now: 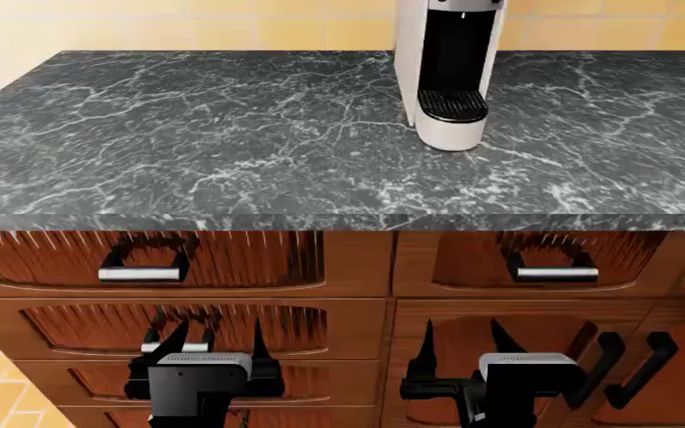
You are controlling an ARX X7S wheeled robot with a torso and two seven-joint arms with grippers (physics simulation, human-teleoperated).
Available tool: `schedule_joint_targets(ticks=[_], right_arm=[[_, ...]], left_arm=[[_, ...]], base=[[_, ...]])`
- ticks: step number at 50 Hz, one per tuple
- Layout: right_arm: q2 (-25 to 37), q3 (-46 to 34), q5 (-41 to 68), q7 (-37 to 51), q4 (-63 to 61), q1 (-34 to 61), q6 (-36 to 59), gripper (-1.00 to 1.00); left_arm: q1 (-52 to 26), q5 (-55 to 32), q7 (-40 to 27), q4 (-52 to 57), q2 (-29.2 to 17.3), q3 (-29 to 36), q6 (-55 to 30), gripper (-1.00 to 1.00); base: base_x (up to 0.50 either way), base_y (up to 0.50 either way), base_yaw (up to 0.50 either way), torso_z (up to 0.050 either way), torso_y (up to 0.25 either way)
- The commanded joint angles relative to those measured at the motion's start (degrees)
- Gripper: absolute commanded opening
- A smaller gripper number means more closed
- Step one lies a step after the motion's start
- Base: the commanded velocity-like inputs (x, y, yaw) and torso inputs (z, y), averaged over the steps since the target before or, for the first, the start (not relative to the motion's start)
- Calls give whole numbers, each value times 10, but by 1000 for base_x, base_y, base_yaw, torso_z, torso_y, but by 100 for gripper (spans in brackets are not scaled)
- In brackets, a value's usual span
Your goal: Pick and place the shaker into the drawer. Then close the cabinet.
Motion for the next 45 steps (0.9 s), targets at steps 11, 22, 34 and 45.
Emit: schedule_joint_targets(ticks=[11, 22, 34, 45], right_arm=[[27, -35, 16, 27, 18, 12, 4, 100], [37, -49, 28, 37, 17, 14, 15, 100], [79, -29, 61, 60, -179, 204, 324, 100], [75, -131, 44, -31, 338, 1128, 500, 100]], left_arm=[[-13, -32, -35, -27, -23, 24, 3, 100], [-15, -42, -44, -48, -34, 39, 20, 100], [-159, -59, -66, 86, -33, 62, -183, 100], [-1058, -156, -116, -362, -1, 102, -402, 100]], base=[[0, 437, 0, 0, 0], [0, 500, 0, 0, 0], [0, 117, 0, 15, 41], [0, 0, 0, 50, 77]])
